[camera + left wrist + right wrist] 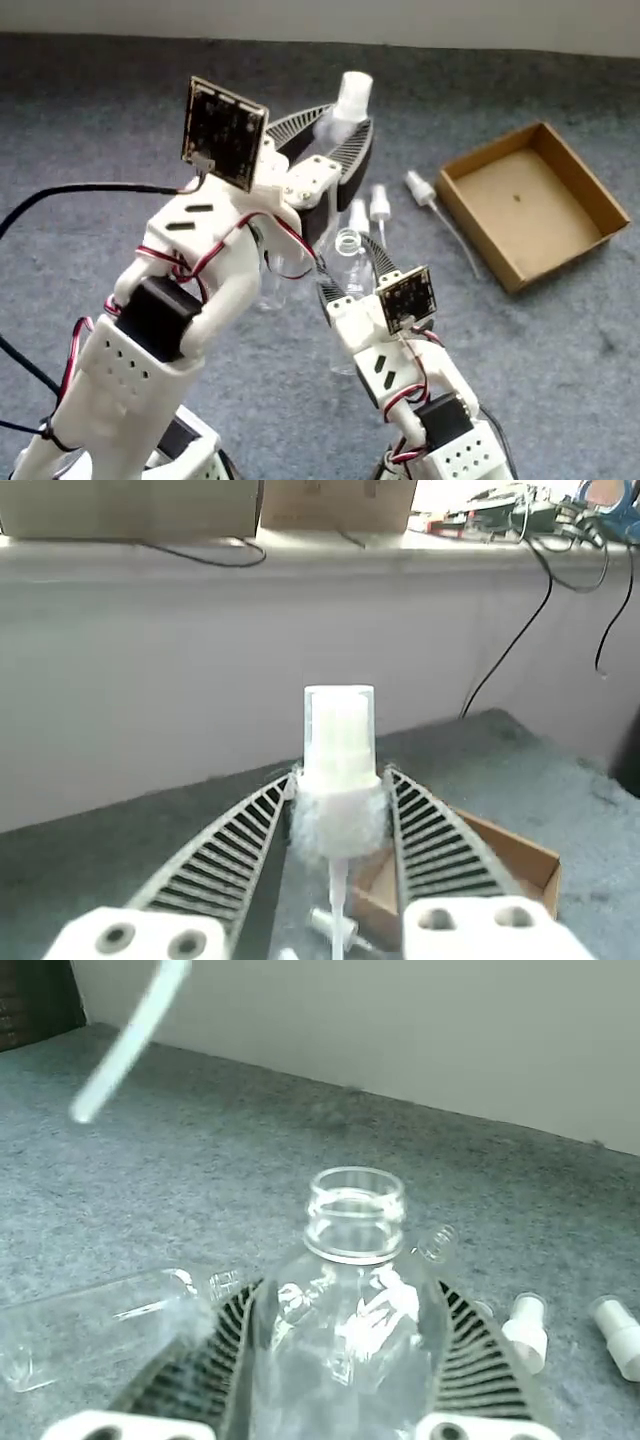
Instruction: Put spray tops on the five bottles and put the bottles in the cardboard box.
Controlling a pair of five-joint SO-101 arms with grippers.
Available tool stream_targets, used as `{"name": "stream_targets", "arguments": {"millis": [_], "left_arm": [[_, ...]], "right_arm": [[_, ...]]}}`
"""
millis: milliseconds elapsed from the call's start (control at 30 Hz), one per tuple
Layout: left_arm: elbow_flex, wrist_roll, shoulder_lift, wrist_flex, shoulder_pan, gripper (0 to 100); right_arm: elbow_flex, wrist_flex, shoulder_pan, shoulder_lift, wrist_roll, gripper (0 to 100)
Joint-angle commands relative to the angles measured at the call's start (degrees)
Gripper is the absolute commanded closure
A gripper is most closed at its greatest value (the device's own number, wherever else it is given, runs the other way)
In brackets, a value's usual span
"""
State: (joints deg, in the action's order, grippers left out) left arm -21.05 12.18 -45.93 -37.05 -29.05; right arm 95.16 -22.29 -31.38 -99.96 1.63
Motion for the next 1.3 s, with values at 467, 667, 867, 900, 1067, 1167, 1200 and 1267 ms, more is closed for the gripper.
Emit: {"name": "stream_targets", "arguments": {"millis": [467, 667, 867, 900, 1067, 1167, 1200, 1267], "left_arm": [[-26.95, 0.88, -8.84, 43.25, -0.92, 100], [-31.96, 3.25, -8.92, 50.02, -1.01, 100], [-32.22, 7.91, -12.97, 50.02, -0.92, 100], [-32.31, 7.82, -14.20, 49.67, -0.92, 100], [-35.56, 8.09, -19.03, 44.75, -1.36, 100], [-38.37, 8.09, -20.26, 46.77, -1.01, 100], [-39.08, 8.09, -20.35, 47.91, -1.10, 100], [-40.57, 8.09, -19.65, 49.85, -1.10, 100]], "right_arm": [[-0.75, 0.22, 0.75, -0.92, 0.00, 85.3], [-0.75, 0.22, 0.75, -0.92, 0.00, 85.3], [-0.75, 0.22, 0.75, -0.92, 0.00, 85.3], [-0.75, 0.22, 0.75, -0.92, 0.00, 85.3], [-0.75, 0.31, 0.75, -0.92, 0.00, 85.3], [-0.75, 0.31, 0.75, -0.92, 0.00, 85.3], [-0.75, 0.31, 0.75, -0.92, 0.00, 85.3], [-0.75, 0.31, 0.75, -0.92, 0.00, 85.3]]}}
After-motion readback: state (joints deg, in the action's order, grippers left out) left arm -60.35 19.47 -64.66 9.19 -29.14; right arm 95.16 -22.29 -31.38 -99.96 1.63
